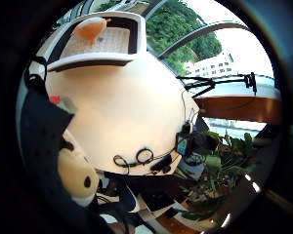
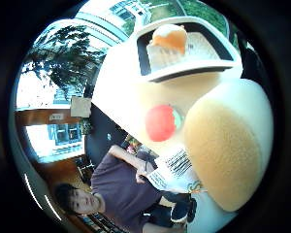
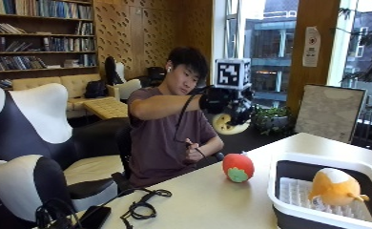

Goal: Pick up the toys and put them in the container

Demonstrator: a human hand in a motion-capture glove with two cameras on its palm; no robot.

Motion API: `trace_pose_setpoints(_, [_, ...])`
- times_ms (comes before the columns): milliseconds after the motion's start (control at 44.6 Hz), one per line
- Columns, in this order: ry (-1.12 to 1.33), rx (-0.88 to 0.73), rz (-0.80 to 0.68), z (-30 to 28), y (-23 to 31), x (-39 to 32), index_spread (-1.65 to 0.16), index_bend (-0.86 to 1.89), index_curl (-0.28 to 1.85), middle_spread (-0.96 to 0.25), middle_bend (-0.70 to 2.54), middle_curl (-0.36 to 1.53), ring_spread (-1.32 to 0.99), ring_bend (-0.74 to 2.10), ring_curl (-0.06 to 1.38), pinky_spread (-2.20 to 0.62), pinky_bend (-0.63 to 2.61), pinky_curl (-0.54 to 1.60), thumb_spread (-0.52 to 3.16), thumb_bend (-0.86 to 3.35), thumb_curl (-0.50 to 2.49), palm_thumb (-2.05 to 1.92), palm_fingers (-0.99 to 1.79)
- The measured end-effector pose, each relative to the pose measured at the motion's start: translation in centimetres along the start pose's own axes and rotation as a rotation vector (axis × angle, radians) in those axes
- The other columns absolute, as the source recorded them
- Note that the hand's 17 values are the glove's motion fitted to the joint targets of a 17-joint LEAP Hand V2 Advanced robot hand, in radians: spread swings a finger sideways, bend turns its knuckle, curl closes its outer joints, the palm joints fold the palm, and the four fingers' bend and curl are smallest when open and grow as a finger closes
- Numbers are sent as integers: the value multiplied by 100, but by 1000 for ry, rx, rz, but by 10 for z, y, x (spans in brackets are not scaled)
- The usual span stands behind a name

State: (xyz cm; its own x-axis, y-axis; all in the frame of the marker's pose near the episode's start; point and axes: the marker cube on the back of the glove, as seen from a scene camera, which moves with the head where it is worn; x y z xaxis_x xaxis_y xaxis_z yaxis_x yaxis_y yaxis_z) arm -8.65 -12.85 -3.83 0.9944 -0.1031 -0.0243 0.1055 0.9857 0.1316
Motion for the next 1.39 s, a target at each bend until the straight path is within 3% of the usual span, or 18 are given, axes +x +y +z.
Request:
trace_pose_setpoints(179, [-7, 133, -8, -75, -42, -22, -45, 69, 40, -32, 99, 71, -39, 127, 67, -36, 116, 52, 60, 17, 81, 68, 98])
trace_pose_setpoints(314, [-91, 177, 82, -94, -96, -29, -46, 74, 46, -32, 103, 77, -40, 131, 69, -37, 119, 54, 52, 16, 86, 68, 94])
trace_pose_setpoints(561, [-93, 209, 241, -42, -195, -11, -48, 81, 59, -33, 107, 84, -40, 135, 72, -37, 123, 58, 42, 15, 94, 69, 83])
trace_pose_setpoints(718, [-65, 106, 357, 17, -236, 13, -46, 67, 63, -35, 98, 84, -39, 137, 72, -35, 129, 59, 43, 12, 96, 68, 56])
trace_pose_setpoints(763, [-71, 30, 362, 34, -240, 12, -41, 53, 62, -36, 80, 79, -37, 137, 72, -35, 135, 61, 53, 8, 95, 63, 26])
trace_pose_setpoints(807, [-67, -35, 360, 50, -242, 10, -35, 39, 59, -28, 59, 73, -32, 126, 70, -27, 135, 63, 70, 1, 89, 49, -30])
trace_pose_setpoints(897, [-101, -68, 338, 63, -243, 2, -28, 19, 49, -12, 36, 62, -19, 91, 59, -14, 130, 55, 88, -6, 80, 36, -55])
trace_pose_setpoints(1077, [-159, -25, 279, 26, -228, -15, -21, 7, 36, 3, 13, 50, -6, 55, 44, -1, 111, 46, 108, -6, 64, 15, -44])
trace_pose_setpoints(1256, [-102, 119, 206, -40, -188, -22, -18, 6, 30, 9, 9, 42, 1, 40, 38, 4, 101, 41, 118, -2, 55, 12, -39])
trace_pose_setpoints(1391, [-11, 121, 120, -61, -149, -33, -18, 7, 26, 10, 9, 36, 3, 35, 36, 6, 96, 38, 123, -1, 51, 13, -34])
